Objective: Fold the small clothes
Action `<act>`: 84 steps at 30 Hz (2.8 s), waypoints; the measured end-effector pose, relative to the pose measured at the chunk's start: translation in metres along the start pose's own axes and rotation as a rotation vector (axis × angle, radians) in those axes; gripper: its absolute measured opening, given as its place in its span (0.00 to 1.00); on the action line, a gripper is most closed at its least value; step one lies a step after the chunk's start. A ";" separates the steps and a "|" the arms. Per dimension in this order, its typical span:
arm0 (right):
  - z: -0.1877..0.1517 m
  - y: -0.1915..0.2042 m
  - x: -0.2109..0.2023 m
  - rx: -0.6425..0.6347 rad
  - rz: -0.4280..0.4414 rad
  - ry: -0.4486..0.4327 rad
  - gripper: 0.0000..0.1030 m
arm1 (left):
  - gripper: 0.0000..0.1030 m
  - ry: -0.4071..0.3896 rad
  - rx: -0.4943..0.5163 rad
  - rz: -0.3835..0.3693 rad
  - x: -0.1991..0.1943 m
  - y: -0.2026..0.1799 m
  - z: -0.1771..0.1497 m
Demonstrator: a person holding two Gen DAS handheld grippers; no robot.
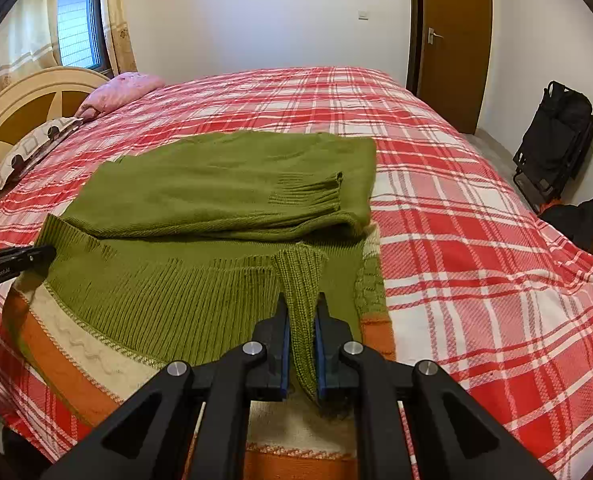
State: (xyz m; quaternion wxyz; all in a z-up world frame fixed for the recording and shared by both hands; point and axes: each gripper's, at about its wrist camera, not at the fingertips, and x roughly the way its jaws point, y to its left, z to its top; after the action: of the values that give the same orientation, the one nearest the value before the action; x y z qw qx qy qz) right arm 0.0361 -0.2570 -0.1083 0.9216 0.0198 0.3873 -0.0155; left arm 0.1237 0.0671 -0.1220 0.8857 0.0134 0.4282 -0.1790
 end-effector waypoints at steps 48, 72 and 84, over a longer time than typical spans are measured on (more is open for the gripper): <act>-0.004 0.011 -0.007 -0.018 -0.099 -0.062 0.09 | 0.07 -0.020 -0.066 0.084 -0.006 -0.012 0.001; 0.056 0.019 -0.035 -0.063 -0.106 -0.235 0.09 | 0.07 -0.136 -0.188 0.047 -0.031 0.011 0.040; 0.101 0.022 -0.004 -0.087 -0.096 -0.256 0.09 | 0.07 -0.149 -0.220 0.090 -0.010 0.022 0.080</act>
State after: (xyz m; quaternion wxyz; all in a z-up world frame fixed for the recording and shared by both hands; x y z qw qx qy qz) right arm 0.1065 -0.2396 -0.0347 0.9616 -0.0407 0.2675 -0.0454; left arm 0.1849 0.0766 -0.0666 0.9182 -0.0782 0.3773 -0.0916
